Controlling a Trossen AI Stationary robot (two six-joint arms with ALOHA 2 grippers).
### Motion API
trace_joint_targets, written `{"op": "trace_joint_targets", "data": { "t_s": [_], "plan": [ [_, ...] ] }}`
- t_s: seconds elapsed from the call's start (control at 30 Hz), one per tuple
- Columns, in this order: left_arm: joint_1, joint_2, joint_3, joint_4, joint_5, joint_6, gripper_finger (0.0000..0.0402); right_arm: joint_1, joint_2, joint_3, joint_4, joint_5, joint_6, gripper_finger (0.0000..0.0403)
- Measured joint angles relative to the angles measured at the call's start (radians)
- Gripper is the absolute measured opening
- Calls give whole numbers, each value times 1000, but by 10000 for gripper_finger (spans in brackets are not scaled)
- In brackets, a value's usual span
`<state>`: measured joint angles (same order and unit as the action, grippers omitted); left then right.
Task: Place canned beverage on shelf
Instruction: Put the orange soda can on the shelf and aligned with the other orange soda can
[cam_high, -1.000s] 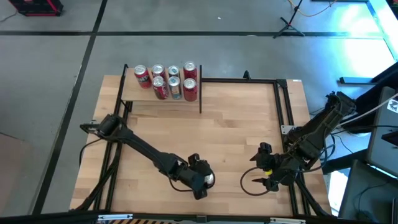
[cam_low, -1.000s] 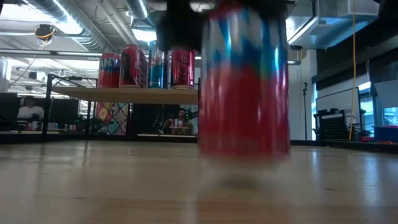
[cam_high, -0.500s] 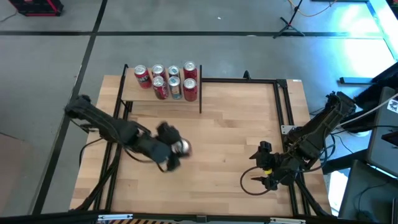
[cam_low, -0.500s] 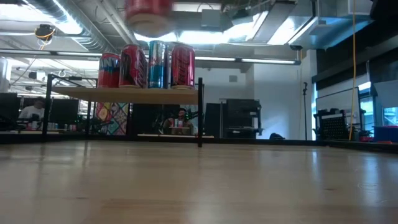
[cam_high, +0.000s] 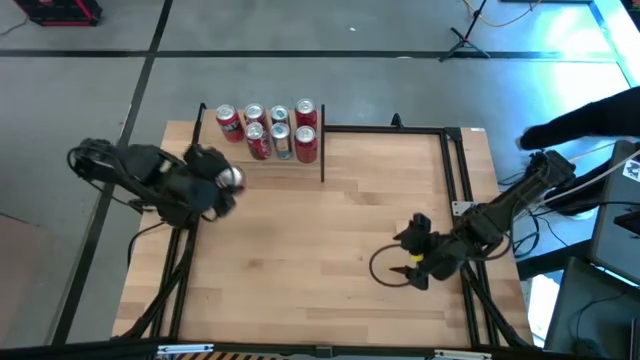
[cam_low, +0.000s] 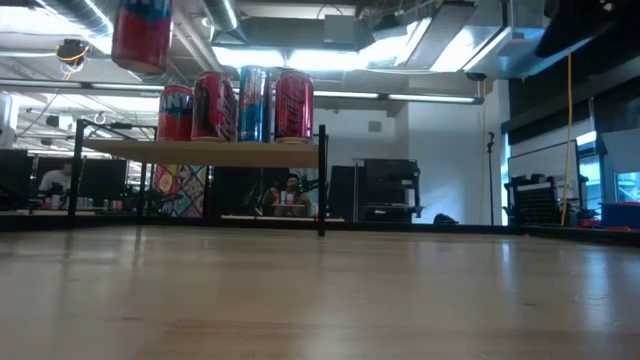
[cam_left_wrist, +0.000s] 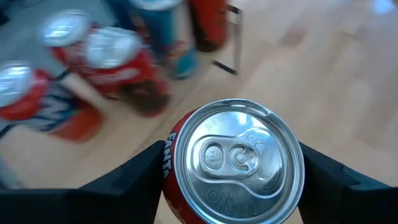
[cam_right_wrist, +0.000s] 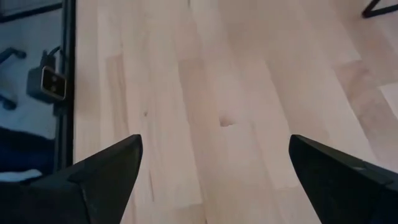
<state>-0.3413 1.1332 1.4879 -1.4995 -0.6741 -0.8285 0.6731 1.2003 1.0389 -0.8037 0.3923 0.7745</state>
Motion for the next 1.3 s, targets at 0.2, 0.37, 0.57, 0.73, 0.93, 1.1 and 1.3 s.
{"op": "trace_joint_targets", "data": {
  "t_s": [0.2, 0.37, 0.57, 0.73, 0.93, 1.1, 1.3],
  "plan": [
    [99, -153, -29, -41, -55, 61, 263, -58, 0, 0, 48, 9, 8, 392],
    [200, -302, -112, 4, -56, 130, 263, -102, 0, 0, 82, 16, 8, 392],
    [268, -432, -253, 133, -59, 180, 263, -147, 0, 0, 126, 16, 7, 392],
    [314, -455, -361, 238, -85, 216, 263, -176, 0, 0, 157, 16, 7, 392],
    [403, -447, -394, 268, -62, 240, 263, -177, 0, 0, 182, 16, 22, 392],
    [502, -444, -395, 397, -3, 313, 263, -177, 0, 0, 182, 16, 44, 392],
    [671, -382, -394, 423, 126, 423, 263, -177, 0, 0, 182, 16, 58, 392]
  ]
}}
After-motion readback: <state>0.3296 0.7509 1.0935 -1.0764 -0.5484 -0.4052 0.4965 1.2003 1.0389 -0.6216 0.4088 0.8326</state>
